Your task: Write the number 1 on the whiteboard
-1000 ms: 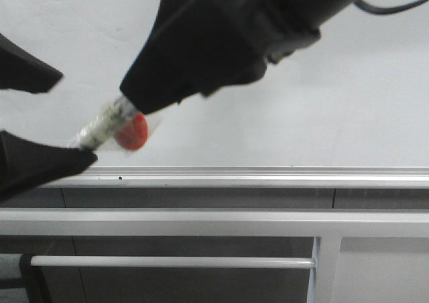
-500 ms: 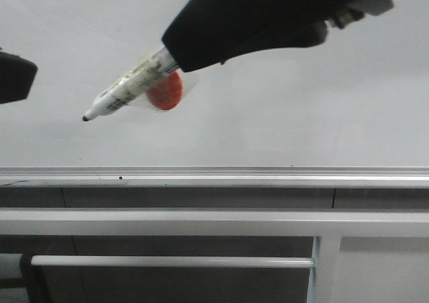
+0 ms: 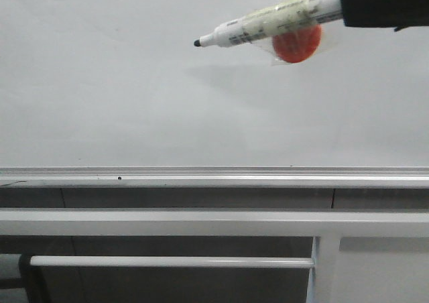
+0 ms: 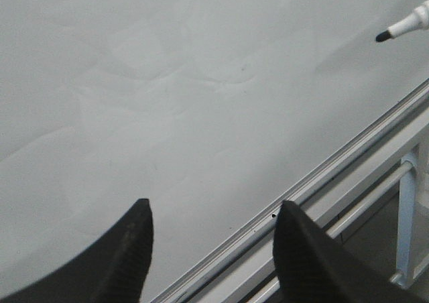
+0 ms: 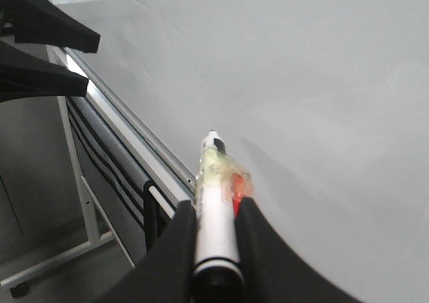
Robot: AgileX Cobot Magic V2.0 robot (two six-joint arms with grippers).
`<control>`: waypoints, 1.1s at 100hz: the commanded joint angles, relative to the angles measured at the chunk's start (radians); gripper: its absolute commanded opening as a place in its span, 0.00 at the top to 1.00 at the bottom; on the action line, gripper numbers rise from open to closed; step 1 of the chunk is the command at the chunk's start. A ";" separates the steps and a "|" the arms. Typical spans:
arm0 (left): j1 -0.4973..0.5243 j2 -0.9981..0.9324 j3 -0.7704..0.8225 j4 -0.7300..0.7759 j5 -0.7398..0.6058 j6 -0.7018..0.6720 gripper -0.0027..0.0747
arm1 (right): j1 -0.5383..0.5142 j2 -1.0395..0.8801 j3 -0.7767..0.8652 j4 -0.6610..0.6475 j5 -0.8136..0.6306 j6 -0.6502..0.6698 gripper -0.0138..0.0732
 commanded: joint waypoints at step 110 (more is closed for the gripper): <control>-0.008 -0.003 -0.026 0.038 -0.014 -0.008 0.99 | 0.000 0.259 -0.021 0.067 -0.318 0.003 0.91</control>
